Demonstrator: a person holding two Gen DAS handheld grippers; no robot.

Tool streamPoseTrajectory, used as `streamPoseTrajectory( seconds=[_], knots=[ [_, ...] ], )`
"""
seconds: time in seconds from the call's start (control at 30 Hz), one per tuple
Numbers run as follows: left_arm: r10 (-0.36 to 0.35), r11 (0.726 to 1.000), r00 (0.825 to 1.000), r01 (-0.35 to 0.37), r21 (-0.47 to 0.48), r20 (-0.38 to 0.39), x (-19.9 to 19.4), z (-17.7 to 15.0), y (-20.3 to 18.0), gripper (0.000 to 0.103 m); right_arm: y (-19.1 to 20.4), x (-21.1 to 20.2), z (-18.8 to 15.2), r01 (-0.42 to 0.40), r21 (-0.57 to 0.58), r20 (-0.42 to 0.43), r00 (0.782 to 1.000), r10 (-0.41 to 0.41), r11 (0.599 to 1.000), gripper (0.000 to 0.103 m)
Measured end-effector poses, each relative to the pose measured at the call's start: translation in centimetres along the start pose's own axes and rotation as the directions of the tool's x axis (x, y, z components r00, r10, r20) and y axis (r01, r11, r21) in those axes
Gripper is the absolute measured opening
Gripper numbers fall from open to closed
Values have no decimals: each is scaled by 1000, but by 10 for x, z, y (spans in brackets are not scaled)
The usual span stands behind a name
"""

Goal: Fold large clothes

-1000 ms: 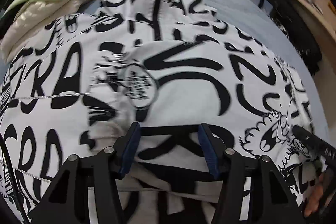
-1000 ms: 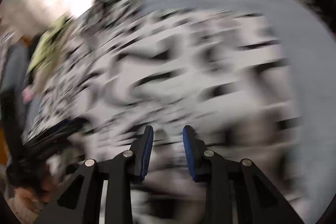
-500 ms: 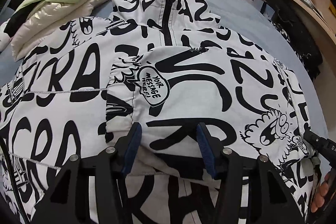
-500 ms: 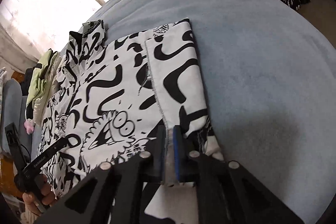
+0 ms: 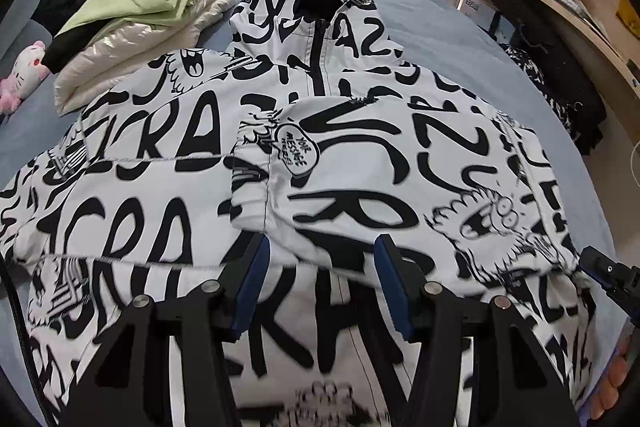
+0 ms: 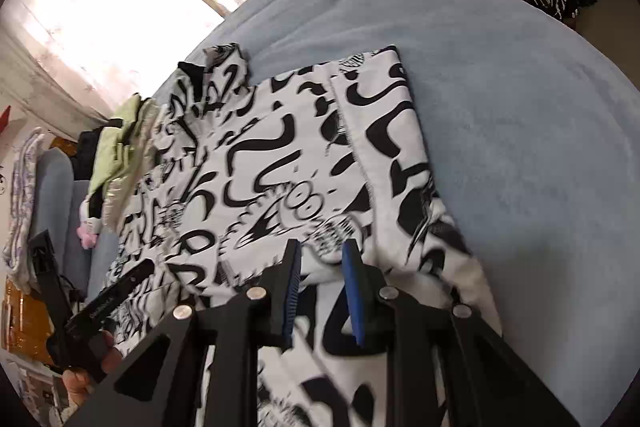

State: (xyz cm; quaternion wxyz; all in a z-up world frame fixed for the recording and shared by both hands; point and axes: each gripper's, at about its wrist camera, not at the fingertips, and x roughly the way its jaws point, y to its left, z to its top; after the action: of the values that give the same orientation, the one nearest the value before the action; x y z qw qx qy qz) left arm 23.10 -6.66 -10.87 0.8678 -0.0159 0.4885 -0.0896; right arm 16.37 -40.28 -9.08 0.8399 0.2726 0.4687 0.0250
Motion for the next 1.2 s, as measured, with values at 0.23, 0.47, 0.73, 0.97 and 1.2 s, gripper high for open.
streamPoseTrajectory(
  seconds=[0.23, 0.47, 0.73, 0.97, 1.2],
  knots=[
    [-26, 1000, 1000, 26, -7, 7, -40, -31, 0, 53, 17, -24, -27, -31, -6, 0, 1000, 31, 999, 26],
    [-40, 999, 999, 40, -8, 13, -77, -65, 8, 53, 46, -34, -57, -37, -78, -24, 999, 35, 996, 28],
    [-22, 1000, 999, 23, -17, 47, -113, -91, 30, 53, 79, -38, -89, -50, -162, -48, 998, 43, 985, 28],
    [8, 999, 996, -4, -47, 86, -135, -105, 63, 54, 113, -37, -116, -54, -252, -79, 996, 35, 966, 28],
    [29, 992, 993, -15, -127, 112, -153, -118, 115, 55, 166, -30, -138, -100, -342, -110, 992, 66, 934, 29]
  ],
)
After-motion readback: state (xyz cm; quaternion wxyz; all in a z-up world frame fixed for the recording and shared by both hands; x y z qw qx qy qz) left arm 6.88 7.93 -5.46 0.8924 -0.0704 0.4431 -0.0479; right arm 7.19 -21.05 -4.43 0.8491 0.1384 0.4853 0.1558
